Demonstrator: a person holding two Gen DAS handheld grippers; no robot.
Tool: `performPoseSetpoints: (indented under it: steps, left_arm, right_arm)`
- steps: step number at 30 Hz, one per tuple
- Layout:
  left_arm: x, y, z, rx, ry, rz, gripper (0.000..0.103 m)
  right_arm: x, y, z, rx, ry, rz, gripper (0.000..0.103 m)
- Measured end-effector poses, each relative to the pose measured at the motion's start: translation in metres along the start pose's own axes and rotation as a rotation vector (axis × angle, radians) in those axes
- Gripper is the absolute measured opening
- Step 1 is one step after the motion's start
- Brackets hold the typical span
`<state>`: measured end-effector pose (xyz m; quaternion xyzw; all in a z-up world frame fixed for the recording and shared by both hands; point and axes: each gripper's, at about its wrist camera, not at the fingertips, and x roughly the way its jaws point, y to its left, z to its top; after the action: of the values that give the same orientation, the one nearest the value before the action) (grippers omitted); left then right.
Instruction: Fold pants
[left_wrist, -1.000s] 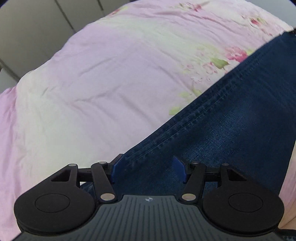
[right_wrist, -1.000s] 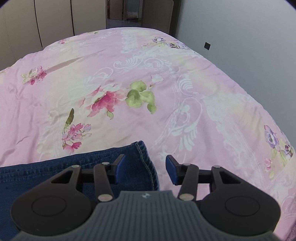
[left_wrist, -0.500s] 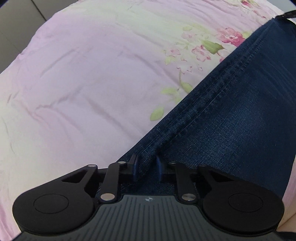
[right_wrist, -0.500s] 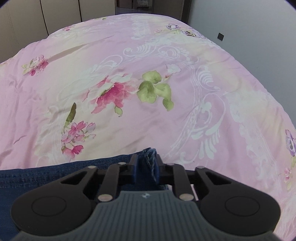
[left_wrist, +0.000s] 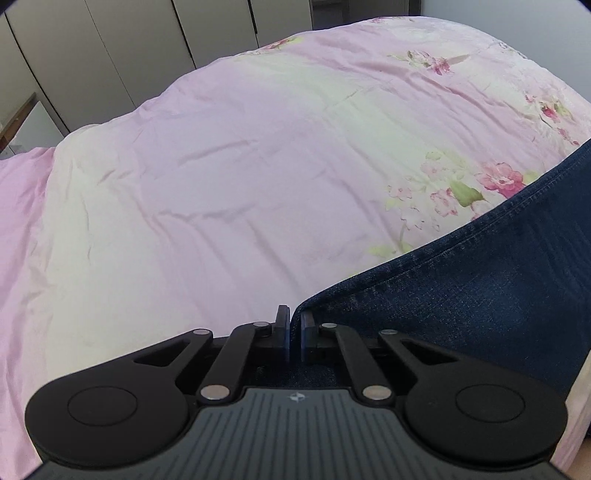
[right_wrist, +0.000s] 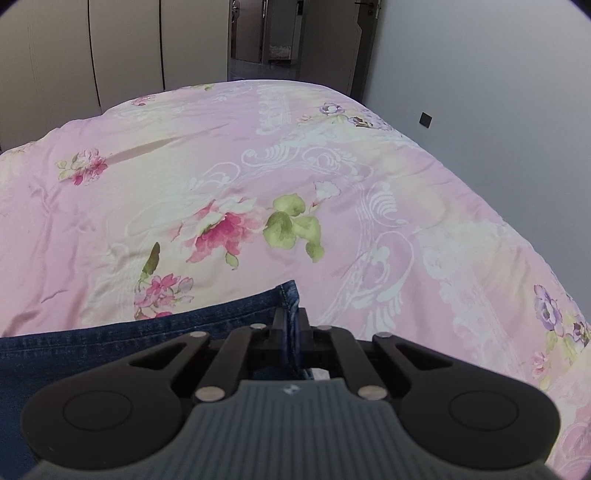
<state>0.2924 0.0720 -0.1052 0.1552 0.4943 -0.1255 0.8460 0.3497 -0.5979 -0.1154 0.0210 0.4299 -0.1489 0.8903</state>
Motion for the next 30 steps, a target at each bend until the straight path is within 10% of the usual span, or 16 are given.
performPoseSetpoints:
  steps: [5, 11, 21, 30]
  left_arm:
    - [0.026, 0.006, -0.006, -0.014, 0.043, -0.011, 0.008]
    - [0.022, 0.016, -0.006, -0.121, -0.013, 0.022, 0.055]
    - [-0.023, -0.05, -0.006, -0.099, -0.06, -0.104, 0.056]
    - [-0.025, -0.105, -0.029, -0.169, -0.032, -0.188, 0.056]
  right_arm:
    - [0.042, 0.019, -0.003, -0.018, 0.068, -0.051, 0.0]
    - [0.046, 0.007, -0.009, 0.033, 0.053, -0.051, 0.021]
    - [-0.044, -0.059, -0.066, 0.195, 0.002, 0.048, 0.021]
    - [-0.033, -0.079, -0.127, 0.435, 0.016, 0.243, 0.02]
